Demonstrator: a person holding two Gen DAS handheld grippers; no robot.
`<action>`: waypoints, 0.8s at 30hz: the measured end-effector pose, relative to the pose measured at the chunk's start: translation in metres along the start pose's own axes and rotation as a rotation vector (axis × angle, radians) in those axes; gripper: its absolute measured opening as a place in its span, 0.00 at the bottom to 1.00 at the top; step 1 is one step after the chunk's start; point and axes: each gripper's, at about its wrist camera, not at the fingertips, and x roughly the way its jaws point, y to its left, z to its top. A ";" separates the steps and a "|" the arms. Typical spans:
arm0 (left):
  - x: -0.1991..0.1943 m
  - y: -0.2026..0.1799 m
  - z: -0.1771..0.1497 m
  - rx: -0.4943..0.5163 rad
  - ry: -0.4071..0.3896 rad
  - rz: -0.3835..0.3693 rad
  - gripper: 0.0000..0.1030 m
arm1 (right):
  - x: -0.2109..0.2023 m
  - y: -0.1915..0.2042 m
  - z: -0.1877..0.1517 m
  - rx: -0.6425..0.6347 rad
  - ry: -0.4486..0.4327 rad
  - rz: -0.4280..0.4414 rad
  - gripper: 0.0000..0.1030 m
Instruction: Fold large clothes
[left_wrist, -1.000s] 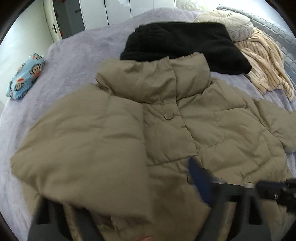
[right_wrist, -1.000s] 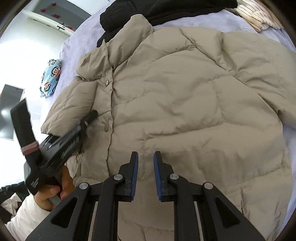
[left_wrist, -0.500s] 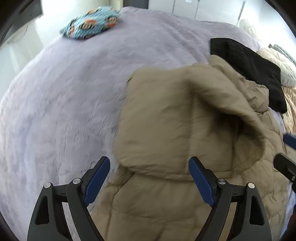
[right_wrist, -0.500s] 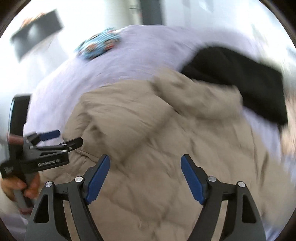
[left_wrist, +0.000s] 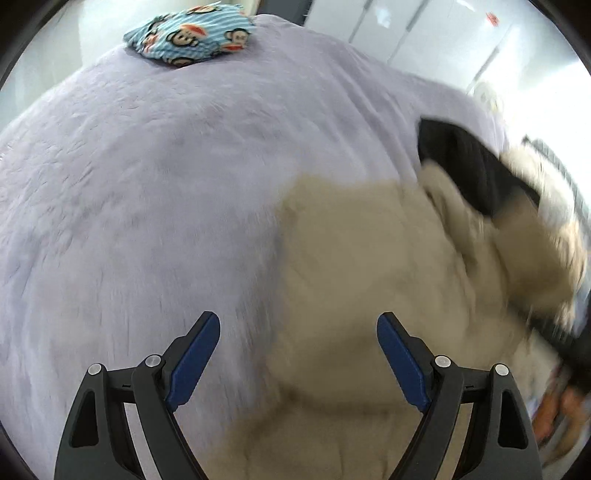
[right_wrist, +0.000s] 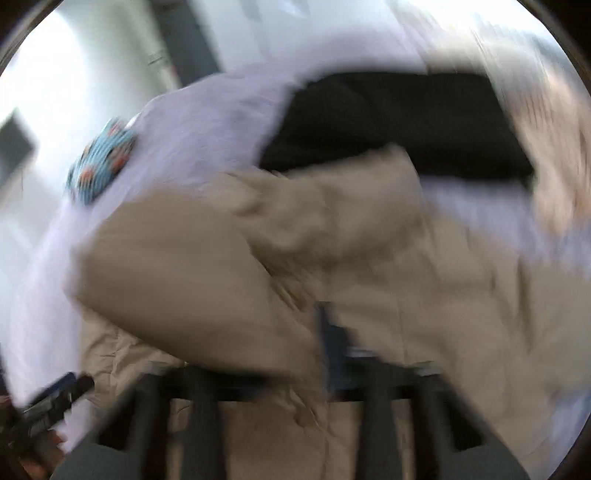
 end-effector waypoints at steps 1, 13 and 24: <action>0.010 0.006 0.014 -0.021 0.028 -0.031 0.85 | 0.005 -0.013 -0.002 0.052 0.030 0.024 0.07; 0.056 -0.039 0.057 0.161 0.028 0.004 0.21 | 0.007 -0.046 -0.062 0.170 0.124 0.055 0.06; 0.030 -0.001 0.060 0.108 -0.054 0.170 0.21 | 0.011 -0.044 -0.038 0.163 0.168 0.088 0.39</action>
